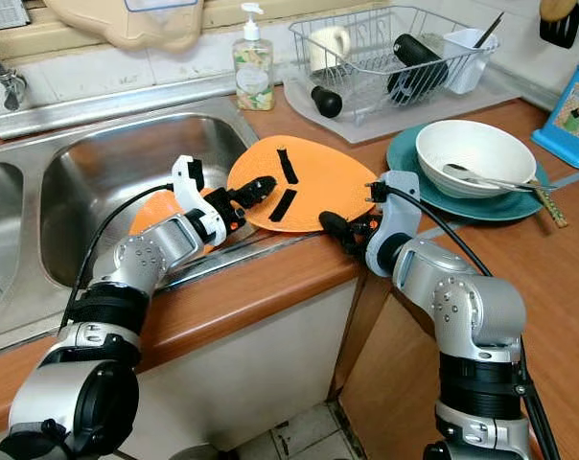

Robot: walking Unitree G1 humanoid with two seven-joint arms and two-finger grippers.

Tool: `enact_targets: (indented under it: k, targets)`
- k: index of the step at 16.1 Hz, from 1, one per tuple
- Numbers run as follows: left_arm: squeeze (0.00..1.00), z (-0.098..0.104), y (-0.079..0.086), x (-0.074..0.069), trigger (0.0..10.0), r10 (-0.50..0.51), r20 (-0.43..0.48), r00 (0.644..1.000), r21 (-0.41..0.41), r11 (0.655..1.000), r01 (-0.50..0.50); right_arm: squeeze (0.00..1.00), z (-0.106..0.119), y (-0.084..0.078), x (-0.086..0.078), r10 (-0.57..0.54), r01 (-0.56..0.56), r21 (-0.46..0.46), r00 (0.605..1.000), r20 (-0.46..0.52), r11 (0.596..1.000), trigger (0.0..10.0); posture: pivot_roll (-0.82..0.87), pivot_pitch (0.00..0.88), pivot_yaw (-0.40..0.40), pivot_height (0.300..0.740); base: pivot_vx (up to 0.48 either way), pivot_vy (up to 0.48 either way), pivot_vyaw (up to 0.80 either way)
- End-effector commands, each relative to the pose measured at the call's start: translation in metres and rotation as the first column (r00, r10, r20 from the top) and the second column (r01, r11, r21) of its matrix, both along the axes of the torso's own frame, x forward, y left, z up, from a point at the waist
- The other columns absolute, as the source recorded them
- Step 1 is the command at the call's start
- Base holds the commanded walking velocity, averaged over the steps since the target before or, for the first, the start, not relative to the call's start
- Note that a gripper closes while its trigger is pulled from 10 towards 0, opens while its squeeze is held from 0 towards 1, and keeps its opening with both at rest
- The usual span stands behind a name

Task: Kitchen organization

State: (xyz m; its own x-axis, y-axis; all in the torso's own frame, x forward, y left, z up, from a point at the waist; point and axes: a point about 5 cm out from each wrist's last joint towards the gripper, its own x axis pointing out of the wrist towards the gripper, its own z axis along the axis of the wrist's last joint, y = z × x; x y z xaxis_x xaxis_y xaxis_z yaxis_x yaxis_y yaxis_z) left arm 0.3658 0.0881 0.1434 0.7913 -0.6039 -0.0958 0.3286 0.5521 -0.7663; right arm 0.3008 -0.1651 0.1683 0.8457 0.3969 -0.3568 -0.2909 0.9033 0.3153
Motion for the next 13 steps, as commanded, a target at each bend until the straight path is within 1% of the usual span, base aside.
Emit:
enact_targets:
  k: [1,6,10,13]
  targets:
    - [0.0,0.007,0.0,0.002,0.0,-0.002,0.024,1.0,-0.026,1.0,0.003,0.0,0.004,0.005,0.001,0.024,-0.024,0.008,0.999,0.025,1.0,10.0,-0.19,0.0,0.089,0.74,0.0,0.0,0.0]
    - [0.0,0.01,0.011,0.002,0.0,0.034,0.027,0.999,-0.078,0.996,-0.031,0.0,0.01,0.005,-0.002,0.065,-0.064,-0.017,0.995,0.079,0.998,10.0,-0.19,0.0,0.087,0.74,0.0,0.0,0.0]
    - [0.0,0.016,0.019,0.0,0.0,0.048,0.067,0.997,-0.099,0.994,-0.042,0.0,0.015,0.005,-0.004,0.095,-0.093,-0.026,0.989,0.117,0.995,10.0,-0.19,0.0,0.088,0.74,0.0,0.0,0.0]
    - [0.0,0.02,0.021,-0.002,0.0,0.05,0.074,0.996,-0.111,0.993,-0.042,0.0,0.016,0.007,-0.004,0.108,-0.104,-0.034,0.986,0.129,0.994,10.0,-0.18,0.0,0.085,0.74,0.0,0.0,0.0]
